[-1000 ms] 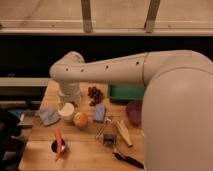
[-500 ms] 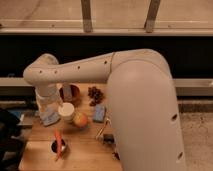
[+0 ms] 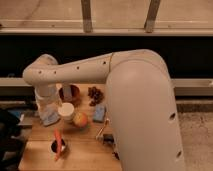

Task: Place towel in purple bowl

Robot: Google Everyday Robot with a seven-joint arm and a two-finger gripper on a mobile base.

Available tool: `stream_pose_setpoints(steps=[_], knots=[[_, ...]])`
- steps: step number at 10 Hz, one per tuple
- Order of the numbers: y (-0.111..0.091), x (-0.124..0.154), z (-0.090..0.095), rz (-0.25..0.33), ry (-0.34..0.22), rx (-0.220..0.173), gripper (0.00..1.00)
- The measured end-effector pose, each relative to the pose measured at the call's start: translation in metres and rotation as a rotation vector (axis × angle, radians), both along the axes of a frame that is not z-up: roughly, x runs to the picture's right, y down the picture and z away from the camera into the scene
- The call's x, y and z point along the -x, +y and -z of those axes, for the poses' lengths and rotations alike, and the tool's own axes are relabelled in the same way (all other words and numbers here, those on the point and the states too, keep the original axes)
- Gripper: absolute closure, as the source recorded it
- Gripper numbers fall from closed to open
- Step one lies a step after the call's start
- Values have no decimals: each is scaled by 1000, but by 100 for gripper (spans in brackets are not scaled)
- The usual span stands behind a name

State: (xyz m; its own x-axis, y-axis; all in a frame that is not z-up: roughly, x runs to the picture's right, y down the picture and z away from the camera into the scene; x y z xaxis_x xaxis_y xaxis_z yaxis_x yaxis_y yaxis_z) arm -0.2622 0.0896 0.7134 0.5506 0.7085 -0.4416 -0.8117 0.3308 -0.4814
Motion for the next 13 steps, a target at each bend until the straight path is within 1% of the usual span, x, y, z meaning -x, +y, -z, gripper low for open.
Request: stream_pose_setpoints(steps=[2, 4, 5, 6, 7, 8, 9, 10, 11, 12, 13], knots=[[0, 24, -8, 27, -54, -1, 35], [-5, 65, -30, 66, -127, -43, 35], [-5, 75, -37, 81, -138, -54, 35], [-1, 83, -52, 127, -121, -75, 35], [7, 91, -62, 158, -107, -76, 35], [15, 90, -74, 174, -84, -75, 35], [20, 82, -85, 181, -62, -74, 35], [28, 71, -99, 196, -37, -69, 35], [33, 65, -112, 218, -13, -59, 35], [34, 57, -123, 244, 8, -47, 35], [34, 50, -131, 255, 20, -38, 35]])
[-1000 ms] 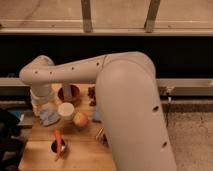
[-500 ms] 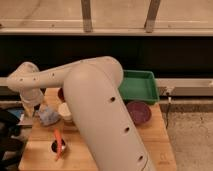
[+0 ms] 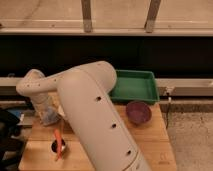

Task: Place towel in purple bowl

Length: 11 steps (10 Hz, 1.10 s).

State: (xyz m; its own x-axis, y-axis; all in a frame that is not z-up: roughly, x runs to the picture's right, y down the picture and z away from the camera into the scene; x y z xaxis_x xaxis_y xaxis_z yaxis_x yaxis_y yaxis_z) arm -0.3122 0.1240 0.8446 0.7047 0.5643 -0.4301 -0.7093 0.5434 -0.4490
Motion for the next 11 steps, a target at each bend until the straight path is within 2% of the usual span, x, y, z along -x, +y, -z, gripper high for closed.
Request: stream_pose_setpoints(steps=[2, 5, 8, 11], knots=[[9, -2, -10, 9, 4, 17, 35], [16, 4, -9, -57, -51, 35, 35], [26, 18, -4, -78, -85, 48, 37], [45, 25, -11, -62, -56, 46, 66]])
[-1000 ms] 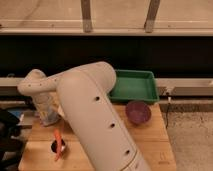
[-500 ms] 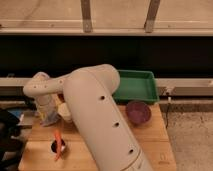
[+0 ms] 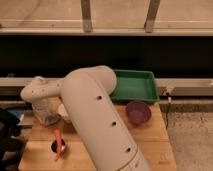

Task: Place towel in purple bowl

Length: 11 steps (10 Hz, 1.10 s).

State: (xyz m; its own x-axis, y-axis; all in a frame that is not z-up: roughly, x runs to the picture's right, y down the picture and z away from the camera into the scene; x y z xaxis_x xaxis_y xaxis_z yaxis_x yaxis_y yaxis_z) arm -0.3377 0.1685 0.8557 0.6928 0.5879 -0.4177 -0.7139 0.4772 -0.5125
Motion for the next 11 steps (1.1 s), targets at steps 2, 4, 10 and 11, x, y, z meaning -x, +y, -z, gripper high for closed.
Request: stream_pose_setpoints(steps=[2, 4, 10, 11], knots=[[3, 0, -2, 9, 18, -1, 87], [3, -2, -1, 12, 24, 0, 100], [-44, -4, 28, -34, 28, -61, 100], [-61, -8, 40, -51, 36, -74, 100]])
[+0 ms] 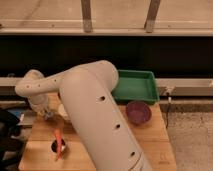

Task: Place towel in purple bowl

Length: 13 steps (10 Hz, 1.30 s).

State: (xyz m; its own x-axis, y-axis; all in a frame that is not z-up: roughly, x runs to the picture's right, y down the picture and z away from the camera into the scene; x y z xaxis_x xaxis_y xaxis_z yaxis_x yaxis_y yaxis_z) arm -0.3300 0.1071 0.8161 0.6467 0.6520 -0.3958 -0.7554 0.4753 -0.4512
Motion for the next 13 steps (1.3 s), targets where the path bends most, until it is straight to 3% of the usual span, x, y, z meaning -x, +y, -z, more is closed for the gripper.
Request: stream_pose_setpoints(steps=[3, 5, 6, 9, 11, 13], knots=[[-77, -23, 34, -54, 71, -42, 100], [-117, -47, 39, -82, 137, -46, 100], [-137, -73, 41, -104, 190, -44, 100], [-150, -150, 65, -170, 322, -28, 100], [-145, -198, 87, -221, 395, -15, 100], [-137, -232, 105, -274, 427, -12, 100]])
